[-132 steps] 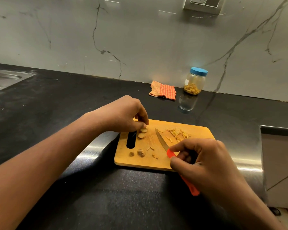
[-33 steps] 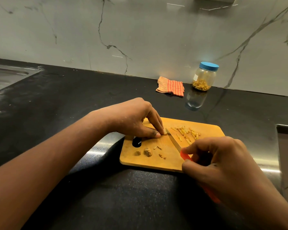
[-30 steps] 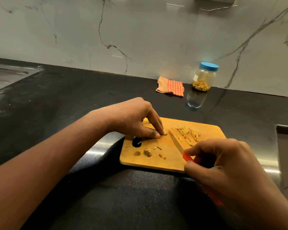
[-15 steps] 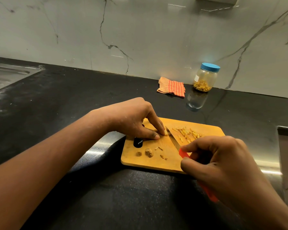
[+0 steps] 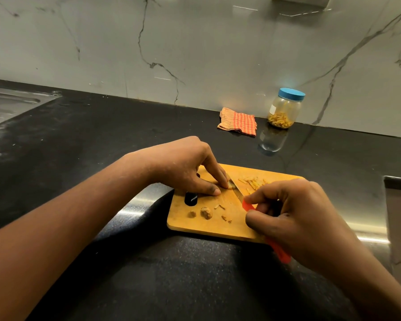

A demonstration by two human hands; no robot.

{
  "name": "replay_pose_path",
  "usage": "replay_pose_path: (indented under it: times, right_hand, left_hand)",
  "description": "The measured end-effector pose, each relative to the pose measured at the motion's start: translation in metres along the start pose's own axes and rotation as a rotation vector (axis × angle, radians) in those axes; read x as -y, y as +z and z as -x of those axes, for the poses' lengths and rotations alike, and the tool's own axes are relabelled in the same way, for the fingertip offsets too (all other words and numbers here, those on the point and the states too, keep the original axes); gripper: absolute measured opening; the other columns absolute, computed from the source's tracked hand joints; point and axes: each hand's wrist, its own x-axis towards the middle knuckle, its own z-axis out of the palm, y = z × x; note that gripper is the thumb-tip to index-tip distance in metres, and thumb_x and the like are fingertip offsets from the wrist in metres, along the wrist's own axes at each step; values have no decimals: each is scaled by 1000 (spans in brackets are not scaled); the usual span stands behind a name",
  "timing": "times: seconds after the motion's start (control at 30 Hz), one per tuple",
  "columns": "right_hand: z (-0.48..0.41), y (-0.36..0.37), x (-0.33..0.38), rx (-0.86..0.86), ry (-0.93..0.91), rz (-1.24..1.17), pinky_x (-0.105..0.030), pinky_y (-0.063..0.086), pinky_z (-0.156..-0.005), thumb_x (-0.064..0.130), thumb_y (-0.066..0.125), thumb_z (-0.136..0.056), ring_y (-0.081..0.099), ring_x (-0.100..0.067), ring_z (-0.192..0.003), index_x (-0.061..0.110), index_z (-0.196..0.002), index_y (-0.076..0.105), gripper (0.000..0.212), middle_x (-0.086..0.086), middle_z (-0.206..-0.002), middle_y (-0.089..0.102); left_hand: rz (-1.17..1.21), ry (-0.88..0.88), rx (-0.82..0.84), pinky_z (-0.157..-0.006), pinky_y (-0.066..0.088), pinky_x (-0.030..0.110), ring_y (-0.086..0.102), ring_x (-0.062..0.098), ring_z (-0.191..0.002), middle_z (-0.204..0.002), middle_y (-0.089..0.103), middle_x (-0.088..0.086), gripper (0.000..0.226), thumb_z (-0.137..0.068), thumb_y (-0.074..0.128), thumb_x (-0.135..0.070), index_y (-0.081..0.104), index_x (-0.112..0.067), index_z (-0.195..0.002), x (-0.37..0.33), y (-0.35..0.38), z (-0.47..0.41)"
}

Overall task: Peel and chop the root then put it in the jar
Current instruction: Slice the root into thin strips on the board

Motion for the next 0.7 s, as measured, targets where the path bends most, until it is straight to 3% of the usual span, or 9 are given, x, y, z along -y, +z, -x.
replay_pose_path:
  times: [0.23, 0.43, 0.57, 0.7]
  right_hand:
    - [8, -1, -1, -6, 8, -13, -10, 46, -55, 27, 74, -70, 60, 0, -71, 23, -87, 75, 18, 7, -64, 64]
    - [22, -11, 1, -5, 22, -16, -9, 46, -55, 34, 71, -63, 62, -2, -71, 27, -79, 75, 18, 25, -79, 64]
    - [22, -13, 3, -56, 1, -15, -11, 45, -48, 26, 73, -65, 63, -5, -59, 25, -77, 75, 13, 15, -69, 68]
    - [18, -7, 4, -50, -10, -30, -25, 51, -49, 23, 73, -66, 62, -9, -53, 25, -77, 75, 11, 6, -62, 68]
  left_hand:
    - [7, -11, 10, -81, 34, 6, 53, 0, -117, -124, 62, -25, 30, -88, 68, -37, 69, -38, -118, -1, 0, 1]
    - [18, -17, 3, -83, 34, 5, 54, 0, -116, -123, 63, -25, 30, -88, 69, -36, 69, -38, -117, -3, -1, 1]
    - [27, -18, 2, -82, 35, 5, 54, 0, -115, -122, 63, -25, 30, -87, 69, -35, 70, -38, -117, -3, -1, 2]
    - [27, -16, 6, -82, 36, 5, 53, -1, -116, -122, 63, -26, 30, -87, 69, -35, 69, -38, -117, -3, -1, 2]
